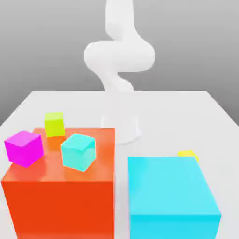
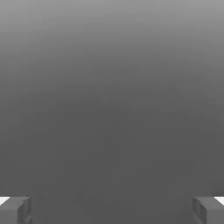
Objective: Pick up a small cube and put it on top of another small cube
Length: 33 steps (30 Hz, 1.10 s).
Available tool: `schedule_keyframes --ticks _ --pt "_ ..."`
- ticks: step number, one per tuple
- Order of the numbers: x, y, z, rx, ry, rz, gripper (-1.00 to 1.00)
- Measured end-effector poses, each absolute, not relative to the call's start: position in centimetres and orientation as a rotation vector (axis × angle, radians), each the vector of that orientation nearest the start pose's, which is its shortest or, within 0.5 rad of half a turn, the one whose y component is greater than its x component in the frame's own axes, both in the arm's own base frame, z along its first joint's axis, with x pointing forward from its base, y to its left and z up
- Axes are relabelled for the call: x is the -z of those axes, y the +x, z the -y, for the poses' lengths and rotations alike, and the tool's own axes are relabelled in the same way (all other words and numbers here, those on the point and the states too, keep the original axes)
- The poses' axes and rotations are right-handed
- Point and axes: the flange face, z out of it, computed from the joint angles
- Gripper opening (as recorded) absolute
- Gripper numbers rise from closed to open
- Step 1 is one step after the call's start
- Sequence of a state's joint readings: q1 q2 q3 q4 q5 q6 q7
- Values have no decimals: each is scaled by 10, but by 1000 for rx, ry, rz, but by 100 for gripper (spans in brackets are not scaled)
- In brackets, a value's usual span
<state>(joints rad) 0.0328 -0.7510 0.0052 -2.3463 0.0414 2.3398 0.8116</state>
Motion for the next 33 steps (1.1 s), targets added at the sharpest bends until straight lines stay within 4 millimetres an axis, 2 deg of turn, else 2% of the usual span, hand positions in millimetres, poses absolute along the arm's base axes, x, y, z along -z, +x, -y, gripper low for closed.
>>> schedule_keyframes --ticks 3,7,11,15,19,24,29,33 --pt "-627 388 -39 795 -2470 -1013 0" --pt "-564 404 -77 639 -2511 -1001 0" --pt "-501 405 -118 495 -2561 -987 0" --pt "-438 393 -157 365 -2623 -972 0" --pt "-378 368 -192 250 -2693 -956 0" --pt "-308 323 -225 133 -2791 -933 0" --pt "-247 268 -240 49 -2899 -910 0" --pt "-206 222 -240 9 -2989 -890 0"
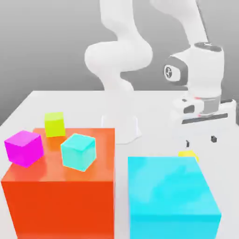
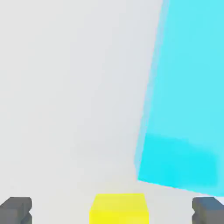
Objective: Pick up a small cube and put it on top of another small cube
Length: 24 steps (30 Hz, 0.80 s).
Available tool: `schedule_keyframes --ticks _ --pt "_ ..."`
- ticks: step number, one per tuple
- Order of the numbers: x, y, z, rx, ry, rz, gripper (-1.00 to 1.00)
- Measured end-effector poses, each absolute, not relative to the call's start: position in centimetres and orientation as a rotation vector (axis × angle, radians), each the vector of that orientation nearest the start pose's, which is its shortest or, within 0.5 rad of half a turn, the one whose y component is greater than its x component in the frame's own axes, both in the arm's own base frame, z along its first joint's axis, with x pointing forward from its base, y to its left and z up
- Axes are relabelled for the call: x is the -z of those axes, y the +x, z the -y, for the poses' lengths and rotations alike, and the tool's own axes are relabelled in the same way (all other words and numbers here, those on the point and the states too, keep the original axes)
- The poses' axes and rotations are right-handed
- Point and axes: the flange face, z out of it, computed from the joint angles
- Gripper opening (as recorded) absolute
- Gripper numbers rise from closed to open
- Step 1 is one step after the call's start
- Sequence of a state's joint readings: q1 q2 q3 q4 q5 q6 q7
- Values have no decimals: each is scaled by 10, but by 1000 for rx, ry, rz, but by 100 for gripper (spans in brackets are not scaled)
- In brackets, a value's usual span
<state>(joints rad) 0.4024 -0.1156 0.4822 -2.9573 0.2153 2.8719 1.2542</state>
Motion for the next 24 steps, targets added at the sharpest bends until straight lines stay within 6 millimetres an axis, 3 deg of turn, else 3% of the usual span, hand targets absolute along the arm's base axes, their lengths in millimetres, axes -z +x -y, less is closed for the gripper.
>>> schedule_keyframes --ticks 2,19,20,24 --pt "-195 214 -239 2 -3007 -883 0" --pt "-133 211 -240 -2 -3011 -879 0" --pt "-129 210 -239 -2 -3013 -881 -100" --pt "-129 210 -239 -1 -3011 -881 -100"
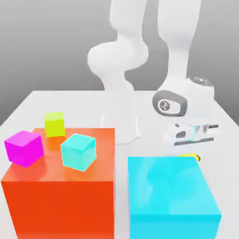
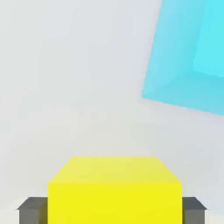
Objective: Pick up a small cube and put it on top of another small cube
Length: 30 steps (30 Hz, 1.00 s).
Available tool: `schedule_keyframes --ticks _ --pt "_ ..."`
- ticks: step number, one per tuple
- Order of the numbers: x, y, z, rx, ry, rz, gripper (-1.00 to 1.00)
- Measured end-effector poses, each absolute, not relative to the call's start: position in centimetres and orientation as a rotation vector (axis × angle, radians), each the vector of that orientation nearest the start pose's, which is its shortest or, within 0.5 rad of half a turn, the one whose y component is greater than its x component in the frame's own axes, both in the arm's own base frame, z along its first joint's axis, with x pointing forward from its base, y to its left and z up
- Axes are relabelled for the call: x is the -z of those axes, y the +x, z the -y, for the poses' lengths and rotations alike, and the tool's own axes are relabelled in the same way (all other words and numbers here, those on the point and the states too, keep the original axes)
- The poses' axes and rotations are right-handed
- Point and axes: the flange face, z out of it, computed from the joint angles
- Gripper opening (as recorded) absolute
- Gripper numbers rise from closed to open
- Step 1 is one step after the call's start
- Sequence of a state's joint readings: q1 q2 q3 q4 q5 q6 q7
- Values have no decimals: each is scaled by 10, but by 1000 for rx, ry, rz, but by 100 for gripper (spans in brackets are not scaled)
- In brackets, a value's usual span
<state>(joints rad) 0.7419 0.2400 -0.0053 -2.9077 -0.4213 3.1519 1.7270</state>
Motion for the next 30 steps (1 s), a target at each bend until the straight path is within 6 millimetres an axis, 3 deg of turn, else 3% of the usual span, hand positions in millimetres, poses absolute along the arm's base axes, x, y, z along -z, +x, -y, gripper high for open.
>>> schedule_keyframes --ticks 4,15,23,25,27,30 --pt "-131 211 -240 0 -3010 -880 -100" --pt "-173 215 -245 0 -3008 -865 -100" --pt "-194 214 -238 12 -3005 -911 -100" --pt "-201 215 -248 58 -3007 -825 -100" --pt "-215 233 -253 103 -2981 -849 -100" --pt "-246 295 -236 155 -2875 -1140 -100"
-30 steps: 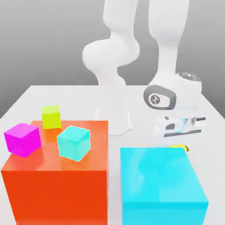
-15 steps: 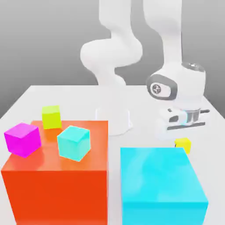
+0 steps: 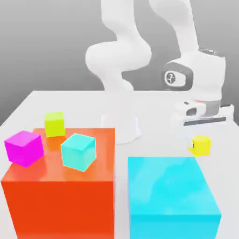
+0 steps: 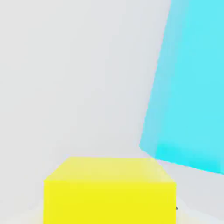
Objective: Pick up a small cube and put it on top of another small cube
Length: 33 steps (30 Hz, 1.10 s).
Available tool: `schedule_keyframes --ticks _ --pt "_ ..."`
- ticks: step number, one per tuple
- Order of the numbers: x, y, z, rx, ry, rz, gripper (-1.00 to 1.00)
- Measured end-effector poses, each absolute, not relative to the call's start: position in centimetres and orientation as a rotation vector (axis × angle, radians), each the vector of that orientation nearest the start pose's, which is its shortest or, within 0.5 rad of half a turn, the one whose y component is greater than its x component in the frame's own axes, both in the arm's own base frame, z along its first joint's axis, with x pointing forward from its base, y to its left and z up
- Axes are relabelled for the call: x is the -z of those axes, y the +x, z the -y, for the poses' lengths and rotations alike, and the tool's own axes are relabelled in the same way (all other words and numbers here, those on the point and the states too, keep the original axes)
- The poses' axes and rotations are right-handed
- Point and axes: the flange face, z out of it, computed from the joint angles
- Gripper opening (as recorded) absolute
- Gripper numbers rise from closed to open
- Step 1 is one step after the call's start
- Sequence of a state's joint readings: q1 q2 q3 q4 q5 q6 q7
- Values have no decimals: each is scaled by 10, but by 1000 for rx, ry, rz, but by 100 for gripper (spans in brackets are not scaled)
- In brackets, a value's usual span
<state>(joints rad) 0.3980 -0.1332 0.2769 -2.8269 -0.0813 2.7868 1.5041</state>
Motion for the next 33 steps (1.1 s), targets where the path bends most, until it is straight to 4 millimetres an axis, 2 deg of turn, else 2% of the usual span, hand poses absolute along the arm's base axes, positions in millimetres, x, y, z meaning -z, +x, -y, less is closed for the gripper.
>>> schedule_keyframes --ticks 2,4,7,9,11,14,19,20,22,27,33 --pt "-270 338 -210 178 -2772 -1374 -100" --pt "-294 377 -175 189 -2646 -1614 -100" --pt "-330 424 -110 191 -2420 -1951 -100" --pt "-354 446 -62 183 -2250 -2153 -100" --pt "-376 459 -12 167 -2076 -2329 -100" --pt "-402 464 62 108 -1796 -2562 -100" --pt "-450 443 187 28 -1292 -2854 -100" --pt "-456 439 198 28 -1238 -2876 -100" --pt "-462 435 206 38 -1197 -2889 -100" --pt "-463 433 206 69 -1185 -2888 -100" --pt "-455 434 204 88 -1189 -2890 -100"
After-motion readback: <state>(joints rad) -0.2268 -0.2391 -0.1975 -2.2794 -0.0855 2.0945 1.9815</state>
